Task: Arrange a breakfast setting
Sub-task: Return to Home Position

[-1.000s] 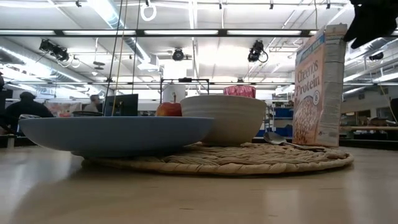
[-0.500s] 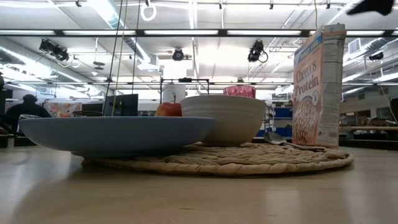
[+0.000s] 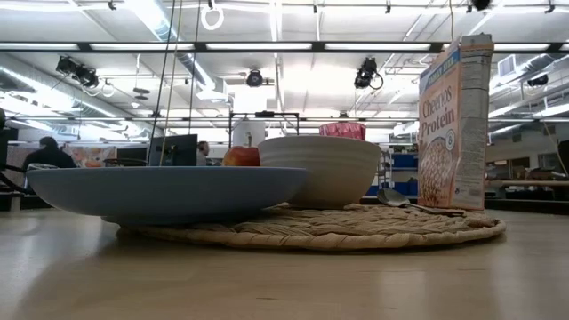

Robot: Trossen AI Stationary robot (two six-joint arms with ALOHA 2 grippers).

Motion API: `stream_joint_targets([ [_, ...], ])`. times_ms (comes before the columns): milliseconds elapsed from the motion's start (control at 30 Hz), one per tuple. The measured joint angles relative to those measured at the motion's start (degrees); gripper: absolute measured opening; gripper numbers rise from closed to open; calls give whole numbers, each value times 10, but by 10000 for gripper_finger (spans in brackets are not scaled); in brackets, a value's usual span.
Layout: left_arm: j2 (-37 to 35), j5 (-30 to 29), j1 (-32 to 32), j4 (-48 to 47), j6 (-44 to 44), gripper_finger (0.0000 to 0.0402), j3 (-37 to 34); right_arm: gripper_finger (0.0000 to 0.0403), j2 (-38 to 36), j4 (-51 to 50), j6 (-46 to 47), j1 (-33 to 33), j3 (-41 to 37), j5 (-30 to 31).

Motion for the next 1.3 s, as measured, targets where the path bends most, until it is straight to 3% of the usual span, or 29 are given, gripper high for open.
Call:
stream_joint_targets([
  [233,-51,-32,16,3,15,16,-28,8,89,167,-2,84,-42,7],
  [400,-54,-31,15,11,-12,17,-27,5,169,261,-29,193,-52,175],
  [567,-98,-10,12,-115,21,16,-36,7,160,279,-89,301,-52,300],
  [667,-143,24,-6,-132,45,16,-69,13,128,261,-122,320,-50,303],
  [800,-196,-14,-24,-97,52,16,-145,21,93,196,-118,329,-52,257],
  [933,-228,-30,-38,-7,78,16,-242,22,89,202,-103,330,-68,300],
  [1067,-258,-13,-61,38,89,16,-308,22,66,196,-141,331,-131,261],
  [1200,-313,-7,-81,38,91,16,-348,22,3,247,-134,329,-227,272],
  [1300,-372,-7,-87,40,105,16,-378,22,-52,194,-144,331,-264,278],
])
